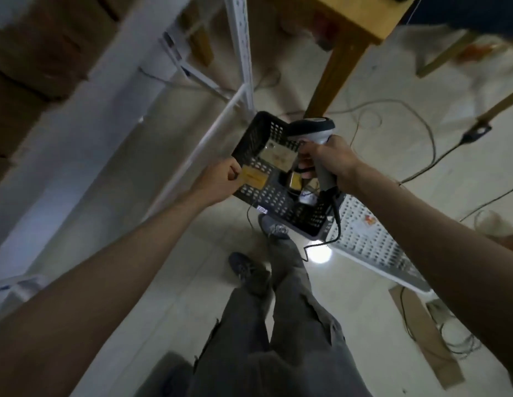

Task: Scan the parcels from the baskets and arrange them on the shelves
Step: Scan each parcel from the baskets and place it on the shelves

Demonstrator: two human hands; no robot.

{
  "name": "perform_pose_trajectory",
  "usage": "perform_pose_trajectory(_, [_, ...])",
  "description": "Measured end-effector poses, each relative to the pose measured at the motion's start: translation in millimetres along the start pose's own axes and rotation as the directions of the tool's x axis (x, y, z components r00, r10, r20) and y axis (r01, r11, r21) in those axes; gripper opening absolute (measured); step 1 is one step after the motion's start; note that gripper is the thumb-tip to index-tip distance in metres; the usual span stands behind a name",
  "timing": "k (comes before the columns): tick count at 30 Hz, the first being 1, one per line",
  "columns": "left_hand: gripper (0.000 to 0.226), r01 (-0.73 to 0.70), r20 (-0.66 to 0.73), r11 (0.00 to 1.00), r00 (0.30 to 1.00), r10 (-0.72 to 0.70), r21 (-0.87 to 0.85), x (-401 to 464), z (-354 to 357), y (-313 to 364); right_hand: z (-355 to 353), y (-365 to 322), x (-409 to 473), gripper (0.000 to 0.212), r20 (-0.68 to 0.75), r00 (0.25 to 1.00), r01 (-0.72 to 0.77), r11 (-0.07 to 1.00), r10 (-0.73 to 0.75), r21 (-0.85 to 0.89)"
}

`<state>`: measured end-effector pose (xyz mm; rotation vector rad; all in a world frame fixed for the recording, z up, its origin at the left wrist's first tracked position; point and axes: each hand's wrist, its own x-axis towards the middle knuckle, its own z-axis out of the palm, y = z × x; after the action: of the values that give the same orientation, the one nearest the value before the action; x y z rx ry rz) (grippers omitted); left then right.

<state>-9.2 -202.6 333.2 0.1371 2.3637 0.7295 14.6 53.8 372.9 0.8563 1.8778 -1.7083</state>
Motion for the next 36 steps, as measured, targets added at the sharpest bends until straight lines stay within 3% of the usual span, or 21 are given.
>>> perform_pose_trajectory(3, [0.009, 0.048, 0.039, 0.998, 0.998, -0.049, 0.034, 53, 40, -21, 1, 43, 69, 0.007, 0.017, 0.997, -0.079, 0.997, 0.079, 0.008])
perform_pose_trajectory(6, [0.016, 0.079, 0.074, 0.995, 0.994, -0.083, 0.065, 107, 88, -49, 10, 97, 137, 0.021, 0.017, 0.987, -0.159, 0.987, 0.159, -0.021])
perform_pose_trajectory(10, [0.034, 0.100, 0.152, 0.987, 0.981, -0.119, 0.126, 174, 154, -89, 33, 168, 213, 0.005, 0.065, 0.971, -0.233, 0.972, 0.230, 0.026])
perform_pose_trajectory(12, [0.035, 0.102, 0.178, 0.983, 0.976, -0.129, 0.152, 206, 184, -109, 46, 200, 247, 0.016, 0.087, 0.966, -0.251, 0.965, 0.245, 0.070])
perform_pose_trajectory(20, [0.056, 0.117, 0.154, 0.941, 0.973, -0.173, 0.317, 312, 271, -188, 86, 292, 341, 0.024, 0.162, 0.941, -0.327, 0.920, 0.297, 0.214])
perform_pose_trajectory(24, [0.083, 0.115, 0.192, 0.878, 0.955, -0.227, 0.465, 354, 296, -217, 92, 321, 365, 0.021, 0.151, 0.930, -0.366, 0.893, 0.336, 0.264])
perform_pose_trajectory(28, [0.098, 0.030, 0.202, 0.792, 0.961, -0.191, 0.609, 385, 321, -236, 94, 347, 379, 0.009, 0.127, 0.923, -0.386, 0.877, 0.364, 0.287])
perform_pose_trajectory(34, [0.113, -0.122, 0.215, 0.519, 0.969, -0.123, 0.846, 415, 351, -254, 93, 378, 396, 0.007, 0.116, 0.901, -0.426, 0.806, 0.418, 0.411])
perform_pose_trajectory(36, [0.114, -0.153, 0.230, 0.478, 0.967, -0.106, 0.865, 422, 356, -258, 92, 383, 397, 0.009, 0.144, 0.896, -0.438, 0.783, 0.421, 0.442])
